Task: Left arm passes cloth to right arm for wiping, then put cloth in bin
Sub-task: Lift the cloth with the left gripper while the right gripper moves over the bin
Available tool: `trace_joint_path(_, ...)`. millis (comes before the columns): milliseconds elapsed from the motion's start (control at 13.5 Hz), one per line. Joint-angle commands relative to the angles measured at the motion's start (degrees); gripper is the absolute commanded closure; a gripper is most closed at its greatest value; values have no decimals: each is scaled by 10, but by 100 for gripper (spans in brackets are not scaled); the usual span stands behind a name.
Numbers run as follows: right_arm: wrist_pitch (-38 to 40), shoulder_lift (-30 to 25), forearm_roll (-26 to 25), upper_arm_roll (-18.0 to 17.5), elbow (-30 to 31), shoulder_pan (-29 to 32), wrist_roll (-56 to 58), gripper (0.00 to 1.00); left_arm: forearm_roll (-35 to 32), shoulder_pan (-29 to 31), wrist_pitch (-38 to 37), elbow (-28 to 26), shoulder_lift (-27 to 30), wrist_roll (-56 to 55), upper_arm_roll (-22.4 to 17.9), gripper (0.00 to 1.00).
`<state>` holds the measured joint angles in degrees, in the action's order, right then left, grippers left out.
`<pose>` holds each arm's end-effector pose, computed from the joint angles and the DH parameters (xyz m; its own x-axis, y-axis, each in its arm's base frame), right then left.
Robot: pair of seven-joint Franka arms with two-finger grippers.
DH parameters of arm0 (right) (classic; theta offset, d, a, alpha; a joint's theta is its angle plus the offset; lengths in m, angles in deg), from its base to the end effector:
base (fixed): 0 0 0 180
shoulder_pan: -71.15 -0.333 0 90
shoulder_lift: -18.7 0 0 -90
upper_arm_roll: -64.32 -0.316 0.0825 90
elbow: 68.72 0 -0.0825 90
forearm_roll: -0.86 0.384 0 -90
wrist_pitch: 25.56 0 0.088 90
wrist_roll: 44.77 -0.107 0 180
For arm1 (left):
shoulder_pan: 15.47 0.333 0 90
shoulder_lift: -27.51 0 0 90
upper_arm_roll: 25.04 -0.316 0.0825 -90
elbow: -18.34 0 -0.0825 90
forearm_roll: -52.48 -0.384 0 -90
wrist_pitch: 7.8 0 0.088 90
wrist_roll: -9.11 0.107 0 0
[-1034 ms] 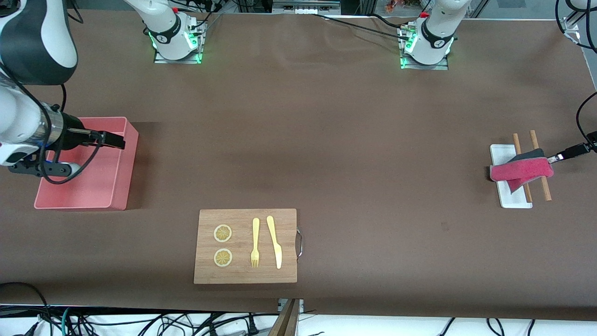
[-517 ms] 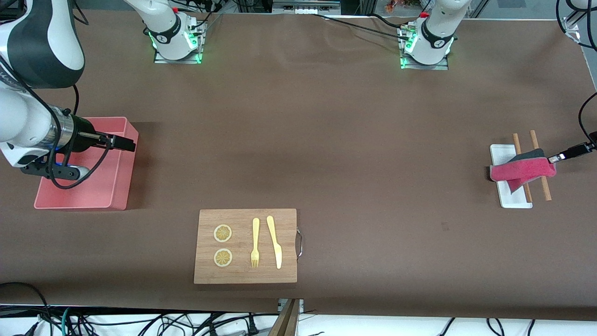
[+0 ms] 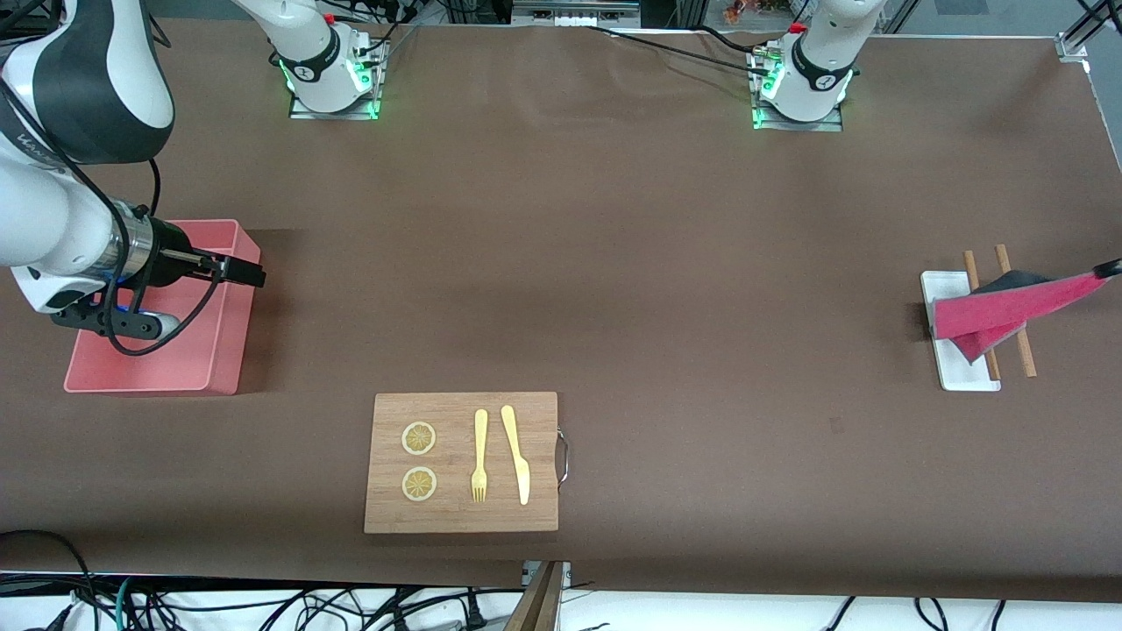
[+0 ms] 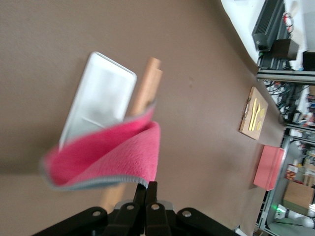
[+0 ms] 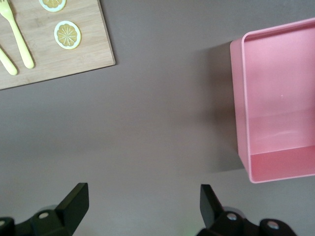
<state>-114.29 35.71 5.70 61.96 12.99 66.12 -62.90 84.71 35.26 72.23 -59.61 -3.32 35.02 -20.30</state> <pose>0.6255 0.0871 0.5144 0.9633 -0.1853 -0.1942 -0.1959 -0.9799 -0.0368 0.4939 0.4338 0.4017 0.9330 0.3180 -0.1686 0.3432 -0.6449 0.6829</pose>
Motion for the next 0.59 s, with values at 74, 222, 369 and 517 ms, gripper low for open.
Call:
trace_joint_path(74, -2, 7, 12, 2, -10, -15, -38, 0, -51, -106, -41, -26, 137, -185, 0, 100)
trace_joint_path(222, -13, 9, 12, 2, -10, -28, -73, 0, -66, -171, -55, -25, 177, -278, 1, 100)
trace_joint_path(369, -25, 12, 13, 1, -10, -40, -111, 0, -69, -257, -59, -24, 210, -417, 4, 100)
trace_joint_path(517, -27, 14, 22, 1, -11, -52, -139, 0, -68, -335, -56, 13, 211, -543, 19, 100)
